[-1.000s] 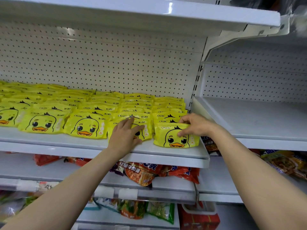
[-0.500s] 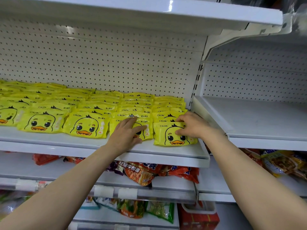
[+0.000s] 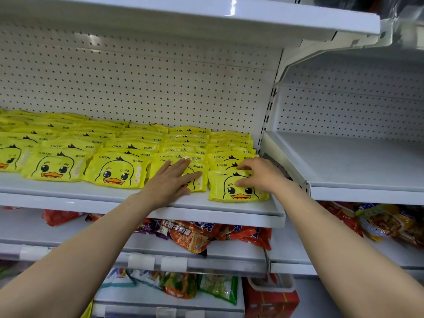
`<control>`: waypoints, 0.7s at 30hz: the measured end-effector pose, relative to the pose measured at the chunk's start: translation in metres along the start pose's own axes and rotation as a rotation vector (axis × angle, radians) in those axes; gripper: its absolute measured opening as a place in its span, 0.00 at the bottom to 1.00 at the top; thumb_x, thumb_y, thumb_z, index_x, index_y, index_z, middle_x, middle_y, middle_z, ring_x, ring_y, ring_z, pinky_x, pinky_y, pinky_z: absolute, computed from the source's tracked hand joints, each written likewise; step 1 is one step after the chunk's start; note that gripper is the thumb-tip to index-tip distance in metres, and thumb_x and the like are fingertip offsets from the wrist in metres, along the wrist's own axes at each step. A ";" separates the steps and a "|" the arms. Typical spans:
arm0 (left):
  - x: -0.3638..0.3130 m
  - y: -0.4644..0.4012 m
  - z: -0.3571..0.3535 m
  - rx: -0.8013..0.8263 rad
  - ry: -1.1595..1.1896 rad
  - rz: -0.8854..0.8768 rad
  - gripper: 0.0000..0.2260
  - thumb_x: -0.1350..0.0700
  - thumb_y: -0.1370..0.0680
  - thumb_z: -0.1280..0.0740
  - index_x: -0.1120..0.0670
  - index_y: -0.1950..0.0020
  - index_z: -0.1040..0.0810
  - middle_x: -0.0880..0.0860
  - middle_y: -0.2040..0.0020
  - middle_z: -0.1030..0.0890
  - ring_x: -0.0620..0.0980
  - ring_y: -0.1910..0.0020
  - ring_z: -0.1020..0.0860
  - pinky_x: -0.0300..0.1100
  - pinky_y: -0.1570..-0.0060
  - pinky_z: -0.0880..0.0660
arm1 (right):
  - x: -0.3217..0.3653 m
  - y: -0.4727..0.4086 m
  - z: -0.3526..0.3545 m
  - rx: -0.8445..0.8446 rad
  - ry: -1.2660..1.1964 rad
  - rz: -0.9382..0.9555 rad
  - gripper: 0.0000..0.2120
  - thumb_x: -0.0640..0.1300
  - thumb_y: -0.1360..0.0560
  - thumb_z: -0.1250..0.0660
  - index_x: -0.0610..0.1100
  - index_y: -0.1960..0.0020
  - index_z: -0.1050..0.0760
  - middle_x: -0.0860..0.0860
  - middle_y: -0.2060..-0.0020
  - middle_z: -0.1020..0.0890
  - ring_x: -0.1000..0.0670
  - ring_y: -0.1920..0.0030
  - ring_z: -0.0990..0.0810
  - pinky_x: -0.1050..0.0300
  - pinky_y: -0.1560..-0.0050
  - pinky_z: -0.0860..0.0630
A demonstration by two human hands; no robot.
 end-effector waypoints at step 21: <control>-0.003 -0.001 -0.001 0.030 -0.029 0.077 0.24 0.43 0.18 0.43 0.37 0.23 0.46 0.54 0.20 0.52 0.51 0.21 0.55 0.52 0.24 0.57 | 0.004 0.002 -0.001 0.024 0.085 0.007 0.28 0.60 0.30 0.27 0.54 0.33 0.26 0.50 0.33 0.27 0.47 0.33 0.29 0.50 0.40 0.27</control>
Point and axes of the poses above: each hand's wrist, its own y-axis away from the middle knuckle, its own z-axis out of the back of the hand, x = y × z, the point moved 7 cm from there along -y, towards the middle knuckle
